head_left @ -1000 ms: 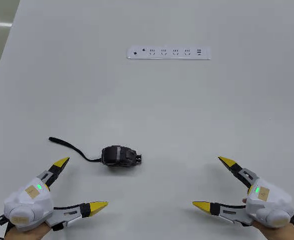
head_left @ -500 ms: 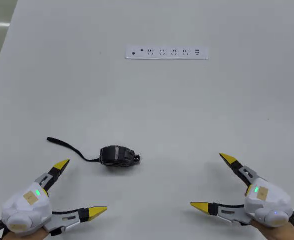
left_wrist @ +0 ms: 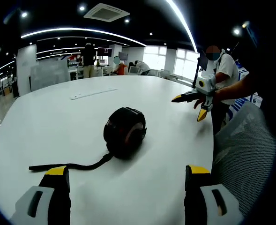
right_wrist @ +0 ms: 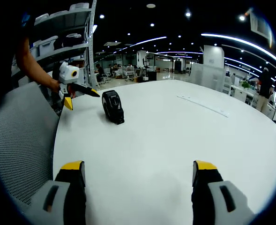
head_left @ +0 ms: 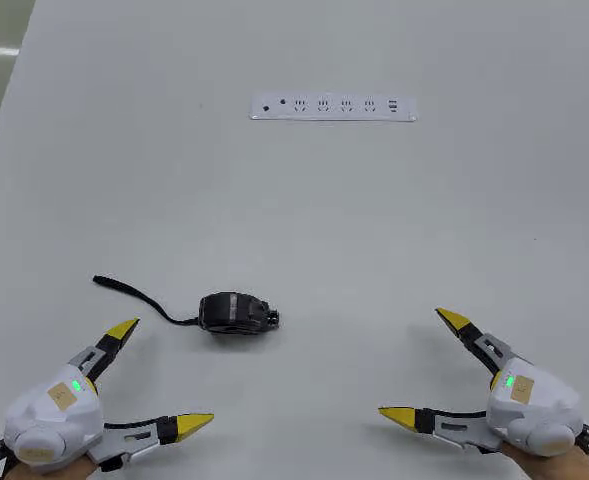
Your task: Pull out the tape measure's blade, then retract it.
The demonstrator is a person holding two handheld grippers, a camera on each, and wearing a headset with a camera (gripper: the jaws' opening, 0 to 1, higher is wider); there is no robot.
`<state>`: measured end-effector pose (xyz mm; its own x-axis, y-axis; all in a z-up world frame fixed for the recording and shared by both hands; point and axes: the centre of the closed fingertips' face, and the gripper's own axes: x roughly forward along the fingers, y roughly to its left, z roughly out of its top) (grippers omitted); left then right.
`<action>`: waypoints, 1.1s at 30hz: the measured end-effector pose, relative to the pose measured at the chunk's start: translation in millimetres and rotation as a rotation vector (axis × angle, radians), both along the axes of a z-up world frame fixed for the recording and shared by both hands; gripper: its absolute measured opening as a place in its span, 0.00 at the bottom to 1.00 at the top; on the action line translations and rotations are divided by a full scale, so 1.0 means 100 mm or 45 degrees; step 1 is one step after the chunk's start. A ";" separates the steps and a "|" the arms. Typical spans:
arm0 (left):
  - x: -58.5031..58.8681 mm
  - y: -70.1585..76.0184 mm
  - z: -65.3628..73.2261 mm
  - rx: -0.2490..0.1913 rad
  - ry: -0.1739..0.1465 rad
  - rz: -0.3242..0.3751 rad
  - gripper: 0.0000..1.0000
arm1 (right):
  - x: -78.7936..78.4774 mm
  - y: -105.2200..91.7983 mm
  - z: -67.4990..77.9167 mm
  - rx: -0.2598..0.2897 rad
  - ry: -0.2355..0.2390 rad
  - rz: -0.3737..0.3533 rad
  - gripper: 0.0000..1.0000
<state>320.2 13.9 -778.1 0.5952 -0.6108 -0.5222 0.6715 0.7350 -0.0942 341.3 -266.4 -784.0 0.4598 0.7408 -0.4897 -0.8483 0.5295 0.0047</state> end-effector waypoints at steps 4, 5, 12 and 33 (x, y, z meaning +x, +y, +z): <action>-0.01 0.00 0.00 0.000 -0.004 -0.002 1.00 | 0.00 0.00 0.00 0.001 -0.002 -0.001 0.96; -0.01 0.00 0.00 0.002 -0.005 -0.003 1.00 | 0.00 0.00 0.00 0.001 -0.003 -0.002 0.96; -0.02 0.03 -0.04 -0.001 -0.003 0.000 1.00 | -0.02 0.01 0.00 -0.006 0.012 -0.004 0.96; -0.03 -0.01 -0.01 -0.009 -0.011 -0.007 1.00 | -0.03 -0.01 0.02 0.002 0.008 -0.011 0.95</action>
